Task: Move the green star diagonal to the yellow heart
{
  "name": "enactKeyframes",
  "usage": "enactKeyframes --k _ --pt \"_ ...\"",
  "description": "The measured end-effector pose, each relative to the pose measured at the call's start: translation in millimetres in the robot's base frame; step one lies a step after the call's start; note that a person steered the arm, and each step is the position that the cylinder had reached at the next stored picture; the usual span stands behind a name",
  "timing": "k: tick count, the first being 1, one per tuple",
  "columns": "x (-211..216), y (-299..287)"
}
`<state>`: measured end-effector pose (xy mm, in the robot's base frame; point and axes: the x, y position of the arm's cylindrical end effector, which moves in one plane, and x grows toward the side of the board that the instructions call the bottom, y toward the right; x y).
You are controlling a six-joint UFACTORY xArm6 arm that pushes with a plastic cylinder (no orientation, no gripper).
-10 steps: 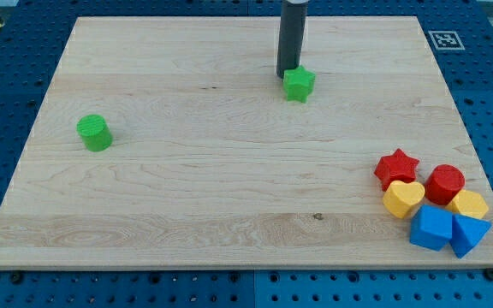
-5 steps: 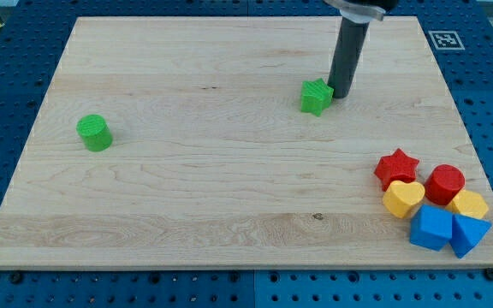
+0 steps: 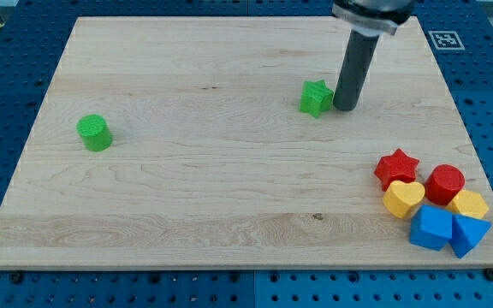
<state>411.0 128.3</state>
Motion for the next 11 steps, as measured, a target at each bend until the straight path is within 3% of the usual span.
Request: enactKeyframes --k 1,3,4,5,11 --pt "4.7 -29.9" --pt "-69.9 -5.4" --pt "-113.7 -29.3" --pt "-90.2 -64.5" --pt "-38.1 -64.5"
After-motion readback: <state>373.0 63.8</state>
